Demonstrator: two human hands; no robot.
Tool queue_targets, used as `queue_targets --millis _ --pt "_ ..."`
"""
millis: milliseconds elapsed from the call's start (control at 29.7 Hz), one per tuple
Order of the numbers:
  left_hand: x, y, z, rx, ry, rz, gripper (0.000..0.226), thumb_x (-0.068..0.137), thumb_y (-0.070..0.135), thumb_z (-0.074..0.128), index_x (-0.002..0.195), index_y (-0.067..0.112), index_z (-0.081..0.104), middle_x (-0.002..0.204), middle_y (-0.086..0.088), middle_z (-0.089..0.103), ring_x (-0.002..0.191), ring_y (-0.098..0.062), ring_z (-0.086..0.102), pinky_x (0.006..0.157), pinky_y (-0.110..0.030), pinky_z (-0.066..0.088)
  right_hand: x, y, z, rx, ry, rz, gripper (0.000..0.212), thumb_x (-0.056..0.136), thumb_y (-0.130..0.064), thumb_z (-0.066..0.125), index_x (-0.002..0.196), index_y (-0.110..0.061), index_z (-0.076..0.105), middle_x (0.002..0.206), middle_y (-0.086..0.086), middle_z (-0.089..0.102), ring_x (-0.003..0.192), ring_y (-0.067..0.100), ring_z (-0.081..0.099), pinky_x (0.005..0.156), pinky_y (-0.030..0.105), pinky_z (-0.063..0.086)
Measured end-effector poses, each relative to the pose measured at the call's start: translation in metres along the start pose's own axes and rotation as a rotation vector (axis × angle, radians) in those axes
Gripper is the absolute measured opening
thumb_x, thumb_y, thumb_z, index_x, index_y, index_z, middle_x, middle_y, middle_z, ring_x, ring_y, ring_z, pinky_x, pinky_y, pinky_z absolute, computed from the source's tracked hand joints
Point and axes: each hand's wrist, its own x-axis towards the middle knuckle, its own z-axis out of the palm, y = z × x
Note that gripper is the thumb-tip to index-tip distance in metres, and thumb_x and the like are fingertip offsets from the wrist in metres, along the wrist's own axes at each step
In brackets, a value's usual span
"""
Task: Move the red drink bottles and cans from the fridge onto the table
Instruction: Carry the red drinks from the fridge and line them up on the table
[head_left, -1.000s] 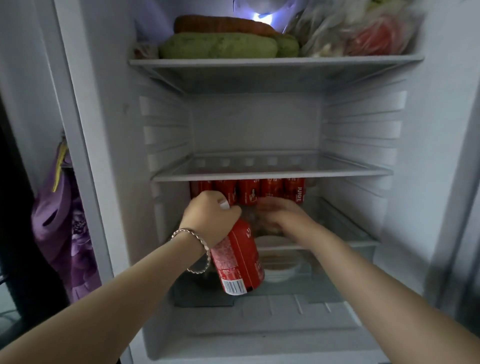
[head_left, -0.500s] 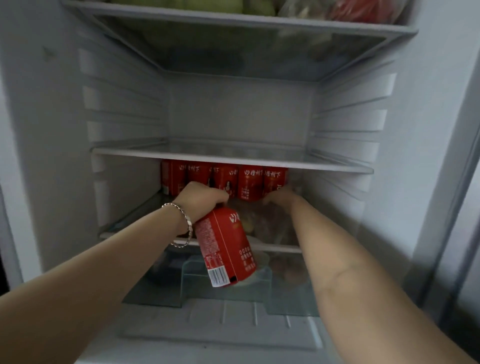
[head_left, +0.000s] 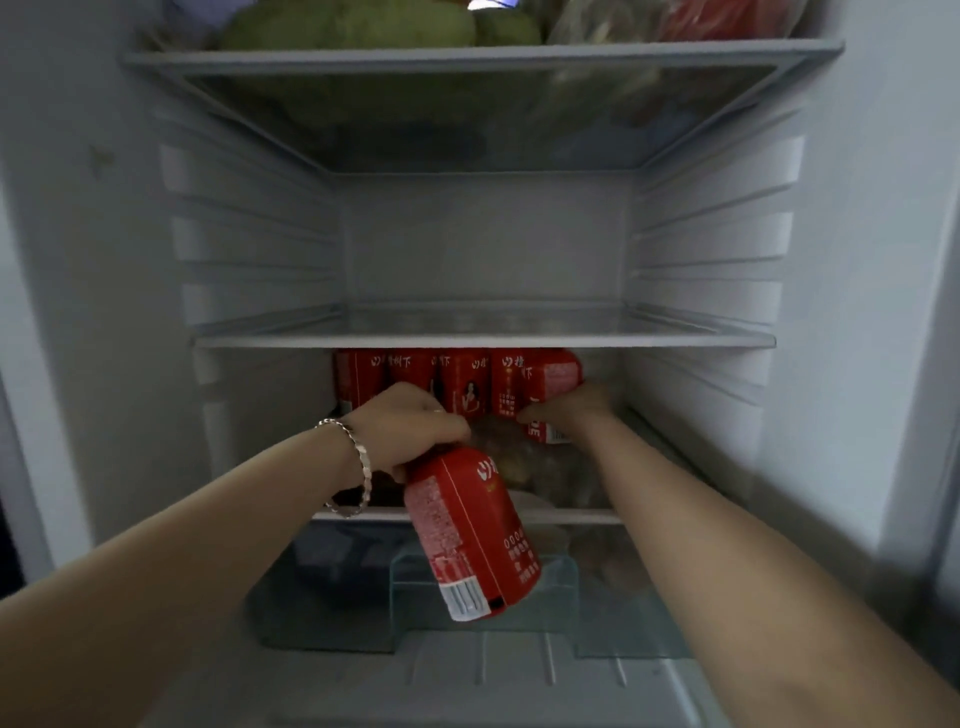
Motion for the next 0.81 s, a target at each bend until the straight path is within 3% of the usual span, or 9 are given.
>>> queue_targets --millis 168,269,370,471,605,672,740,807 --pt "-0.021 -0.002 -0.007 0.215 -0.14 0.039 0.027 0.089 0.041 0.056 0.081 0.015 0.055 0.081 -0.001 0.061 0.059 -0.015 0.064 0.046 -0.018 0.053 -0.078 0.005 0.009 -0.09 -0.085 -0.171 0.073 0.056 -0.032 0.088 0.119 -0.019 0.055 0.115 0.001 0.065 0.104 0.017 0.063 0.086 0.031 0.051" --pt "-0.035 -0.006 -0.016 0.38 -0.081 0.081 0.032 0.085 0.051 0.056 0.079 0.02 0.053 0.079 0.005 0.061 0.057 -0.013 0.066 0.051 -0.017 0.053 -0.111 0.009 0.014 -0.058 -0.085 -0.22 0.073 0.05 -0.038 0.089 0.113 -0.025 0.056 0.106 -0.005 0.066 0.099 0.013 0.064 0.088 0.032 0.052" --pt "-0.049 -0.01 -0.03 0.444 -0.06 0.118 0.029 0.085 0.05 0.057 0.077 0.022 0.051 0.078 0.007 0.06 0.054 -0.01 0.064 0.048 -0.015 0.05 -0.135 0.012 0.015 -0.062 0.014 -0.232 0.09 0.042 -0.046 0.088 0.122 -0.027 0.051 0.11 -0.006 0.065 0.099 0.013 0.064 0.086 0.034 0.053" --pt "-0.058 -0.016 -0.037 0.47 -0.006 0.201 0.019 0.088 0.041 0.057 0.076 0.027 0.051 0.089 0.005 0.06 0.069 -0.005 0.058 0.058 -0.016 0.047 -0.163 0.013 0.016 -0.101 0.081 -0.284 0.09 0.048 -0.037 0.089 0.127 -0.028 0.045 0.112 -0.008 0.063 0.101 0.016 0.063 0.085 0.031 0.051" --pt "-0.071 -0.02 -0.034 0.37 0.161 0.249 0.015 0.09 0.035 0.056 0.08 0.024 0.055 0.093 -0.002 0.063 0.083 -0.017 0.061 0.071 -0.028 0.05 -0.19 0.006 0.024 -0.316 0.115 -0.431 0.086 0.056 -0.032 0.087 0.128 -0.033 0.041 0.117 -0.009 0.06 0.106 0.016 0.06 0.087 0.03 0.049" --pt "-0.079 -0.02 -0.035 0.349 0.207 0.278 0.03 0.08 0.046 0.064 0.094 0.021 0.054 0.09 0.001 0.063 0.08 -0.013 0.061 0.069 -0.027 0.052 -0.192 0.002 0.027 -0.374 0.103 -0.477 0.088 0.057 -0.034 0.086 0.131 -0.033 0.039 0.122 -0.008 0.058 0.11 0.016 0.059 0.09 0.032 0.049" --pt "-0.087 -0.019 -0.037 0.331 0.181 0.269 0.061 0.063 0.055 0.074 0.11 0.028 0.044 0.092 0.007 0.061 0.08 -0.007 0.06 0.069 -0.023 0.051 -0.191 -0.003 0.027 -0.468 0.076 -0.548 0.089 0.058 -0.038 0.084 0.133 -0.033 0.036 0.126 -0.009 0.055 0.111 0.015 0.057 0.092 0.031 0.048" --pt "-0.092 -0.018 -0.038 0.321 0.165 0.246 0.064 0.061 0.058 0.073 0.112 0.034 0.043 0.094 0.01 0.061 0.082 -0.007 0.061 0.073 -0.025 0.053 -0.191 -0.008 0.027 -0.543 0.012 -0.598 0.09 0.059 -0.041 0.082 0.134 -0.035 0.035 0.128 -0.011 0.053 0.112 0.014 0.056 0.093 0.029 0.046"
